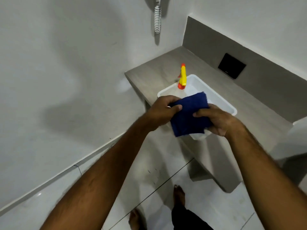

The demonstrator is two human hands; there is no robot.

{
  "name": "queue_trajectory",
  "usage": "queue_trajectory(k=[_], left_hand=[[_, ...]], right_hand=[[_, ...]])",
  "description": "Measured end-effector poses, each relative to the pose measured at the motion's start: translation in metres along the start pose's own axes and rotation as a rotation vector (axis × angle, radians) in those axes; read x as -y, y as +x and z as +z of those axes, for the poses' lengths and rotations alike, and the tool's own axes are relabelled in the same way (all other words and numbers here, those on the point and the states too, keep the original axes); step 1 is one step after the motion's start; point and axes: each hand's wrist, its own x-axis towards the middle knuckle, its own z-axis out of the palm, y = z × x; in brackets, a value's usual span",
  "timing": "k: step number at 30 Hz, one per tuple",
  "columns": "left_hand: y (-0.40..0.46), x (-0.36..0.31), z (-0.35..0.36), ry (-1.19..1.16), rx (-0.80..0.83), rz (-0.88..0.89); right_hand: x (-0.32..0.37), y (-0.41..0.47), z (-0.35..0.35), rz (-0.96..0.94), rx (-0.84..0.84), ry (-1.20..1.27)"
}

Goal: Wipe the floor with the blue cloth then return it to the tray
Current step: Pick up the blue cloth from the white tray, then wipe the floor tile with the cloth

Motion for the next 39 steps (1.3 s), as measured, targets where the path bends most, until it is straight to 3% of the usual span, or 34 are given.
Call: queue_trajectory(k=[2,5,7,9,12,17,24,27,29,33,39], left_hand=[[-0.022,0.028,-0.018,0.072,-0.018,-0.001],[-0.047,0.092,-0.031,0.273,0.01,-0.038],[-0.06,0.149,-0.036,0.36,0.015,-0.127],[-0.074,0.221,-0.036,0.348,-0.093,-0.264],[-0.107,0.356,-0.023,0.459,-0.216,-0.51],[-0.161,0.614,0.029,0.748,0.002,-0.783],[-0.117,0.861,0.102,0.785,0.073,-0.794],[-0.084,0.915,0.119,0.761,-0.014,-0.707],[-0.063,0.94,0.119,0.769,-0.073,-0.647],[-0.029,0.972,0.105,0.709,-0.059,-0.631],[-0.026,0.977,0.099,0.71,-0.015,-0.646]], right_hand=[[-0.027,-0.004,0.038,0.029,0.002,0.065],[-0.082,0.009,0.089,0.156,-0.194,-0.039],[-0.132,0.028,0.113,0.257,-0.282,-0.145],[-0.194,0.058,0.123,0.371,-0.314,-0.221],[-0.305,0.103,0.123,0.547,-0.408,-0.364],[-0.524,0.178,0.098,0.674,-0.449,-0.723],[-0.753,0.269,0.025,0.588,-0.493,-1.051],[-0.796,0.303,-0.008,0.505,-0.63,-1.148],[-0.814,0.326,-0.028,0.483,-0.626,-1.246],[-0.849,0.346,-0.039,0.423,-0.409,-1.431],[-0.888,0.29,-0.011,0.383,-0.159,-1.389]])
